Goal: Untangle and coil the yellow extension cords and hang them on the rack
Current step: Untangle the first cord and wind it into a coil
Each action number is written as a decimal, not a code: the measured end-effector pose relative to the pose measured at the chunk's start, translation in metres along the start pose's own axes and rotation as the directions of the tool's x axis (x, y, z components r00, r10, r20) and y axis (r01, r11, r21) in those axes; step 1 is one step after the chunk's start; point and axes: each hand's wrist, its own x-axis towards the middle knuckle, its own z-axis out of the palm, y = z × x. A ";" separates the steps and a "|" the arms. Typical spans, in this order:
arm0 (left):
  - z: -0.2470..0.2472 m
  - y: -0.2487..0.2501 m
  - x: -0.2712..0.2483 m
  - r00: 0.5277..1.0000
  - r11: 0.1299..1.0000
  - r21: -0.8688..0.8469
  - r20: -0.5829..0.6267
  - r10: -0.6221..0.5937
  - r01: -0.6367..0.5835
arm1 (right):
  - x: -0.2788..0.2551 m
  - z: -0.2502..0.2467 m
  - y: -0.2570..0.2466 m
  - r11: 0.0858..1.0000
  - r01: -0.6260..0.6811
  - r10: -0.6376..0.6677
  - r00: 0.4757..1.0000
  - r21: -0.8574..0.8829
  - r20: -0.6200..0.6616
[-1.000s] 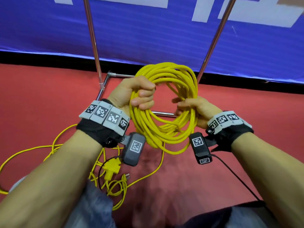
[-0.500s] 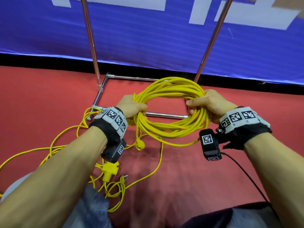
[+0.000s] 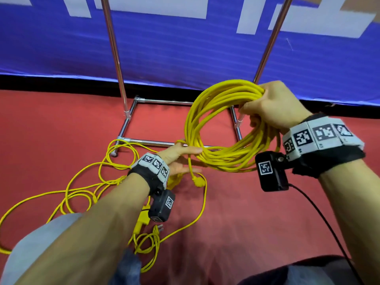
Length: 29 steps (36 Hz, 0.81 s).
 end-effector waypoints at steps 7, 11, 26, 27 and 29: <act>-0.007 -0.013 0.010 0.996 0.999 -0.034 0.091 0.021 -0.018 | 0.006 -0.016 -0.006 0.995 0.045 -0.052 0.995 -0.085 -0.082; -0.014 -0.013 0.010 0.993 0.998 -0.049 0.107 0.045 -0.040 | 0.005 -0.022 -0.004 0.998 0.022 -0.027 0.997 -0.066 -0.077; -0.013 -0.018 0.023 0.939 0.948 0.056 -0.130 0.317 -0.312 | 0.014 -0.020 0.023 0.971 -0.224 0.210 0.964 -0.078 -0.161; -0.015 -0.017 0.025 0.924 0.936 0.111 -0.158 0.347 -0.333 | 0.014 -0.021 0.025 0.970 -0.236 0.225 0.963 -0.060 -0.148; -0.019 -0.016 0.029 0.896 0.908 0.248 -0.209 0.391 -0.338 | 0.014 -0.022 0.027 0.967 -0.254 0.249 0.961 -0.030 -0.120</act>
